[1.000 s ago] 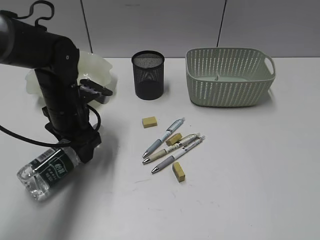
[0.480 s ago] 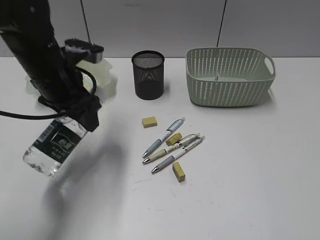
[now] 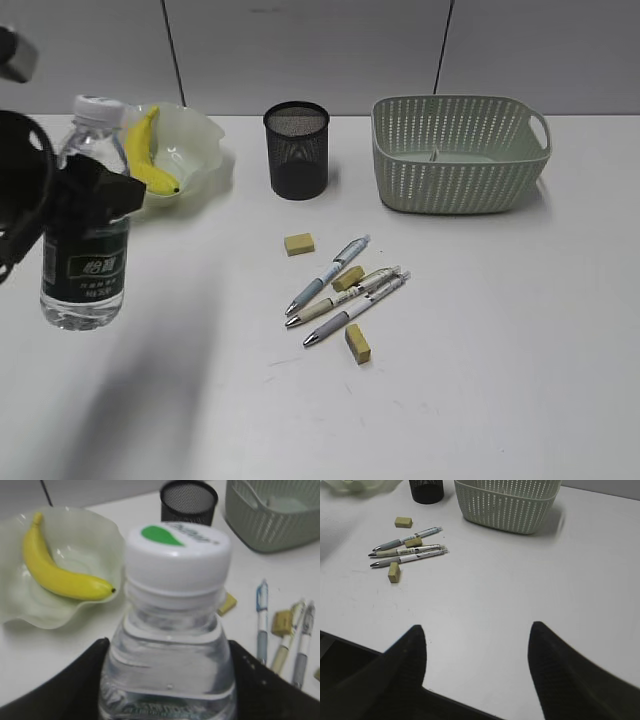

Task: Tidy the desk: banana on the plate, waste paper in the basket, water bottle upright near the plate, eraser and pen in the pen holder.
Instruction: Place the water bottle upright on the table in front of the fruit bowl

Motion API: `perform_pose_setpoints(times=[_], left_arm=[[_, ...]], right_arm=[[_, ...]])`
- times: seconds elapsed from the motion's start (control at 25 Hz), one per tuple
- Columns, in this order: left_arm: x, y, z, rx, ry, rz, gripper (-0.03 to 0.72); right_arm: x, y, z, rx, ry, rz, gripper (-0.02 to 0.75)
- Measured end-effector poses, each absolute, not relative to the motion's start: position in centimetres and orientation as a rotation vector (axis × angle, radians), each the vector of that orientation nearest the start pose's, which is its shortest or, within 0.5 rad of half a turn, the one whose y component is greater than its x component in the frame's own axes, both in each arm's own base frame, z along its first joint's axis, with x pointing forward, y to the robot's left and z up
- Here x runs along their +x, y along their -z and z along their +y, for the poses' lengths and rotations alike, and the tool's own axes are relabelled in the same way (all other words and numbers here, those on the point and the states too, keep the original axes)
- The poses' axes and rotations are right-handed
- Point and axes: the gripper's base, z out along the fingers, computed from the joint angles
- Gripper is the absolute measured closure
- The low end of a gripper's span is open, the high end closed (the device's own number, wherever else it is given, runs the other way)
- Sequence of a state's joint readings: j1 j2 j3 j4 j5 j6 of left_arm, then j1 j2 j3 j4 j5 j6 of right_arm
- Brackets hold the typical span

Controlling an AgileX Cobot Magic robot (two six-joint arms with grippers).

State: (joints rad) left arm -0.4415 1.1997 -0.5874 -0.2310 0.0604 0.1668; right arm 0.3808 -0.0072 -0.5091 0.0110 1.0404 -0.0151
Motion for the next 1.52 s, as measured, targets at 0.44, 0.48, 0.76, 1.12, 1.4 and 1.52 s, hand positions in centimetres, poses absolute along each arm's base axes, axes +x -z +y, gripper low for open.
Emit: perform_pose_setpoints(times=[0.44,0.48,0.76,1.12,1.4,1.52], left_arm=[[22.5,-19.8,-9.2,0.261,0.209,1.877,0.197],[23.0,-19.4,-9.3,0.231,0.215,1.856,0.197],[24.9,-15.5,-10.4,0.152,0.319,1.789,0.197],[25.6,-12.7,-11.1,0.201,0.324,1.784,0.197],[25.6,-12.4,-11.0,0.194,0.314,1.800,0.197],[25.7,-12.4,-11.0,0.194,0.314,1.799,0.167]], right_arm=[[-0.6,-28.1,-0.2,-0.397,-0.246,1.976,0.232],[-0.6,-28.1,-0.2,-0.397,-0.246,1.976,0.232],[-0.6,-28.1,-0.2,-0.397,-0.246,1.976,0.232],[-0.6,-28.1,-0.2,-0.397,-0.246,1.976,0.232],[-0.6,-28.1,-0.2,-0.397,-0.246,1.976,0.232],[-0.6,-28.1,-0.2,-0.397,-0.246,1.976,0.232]])
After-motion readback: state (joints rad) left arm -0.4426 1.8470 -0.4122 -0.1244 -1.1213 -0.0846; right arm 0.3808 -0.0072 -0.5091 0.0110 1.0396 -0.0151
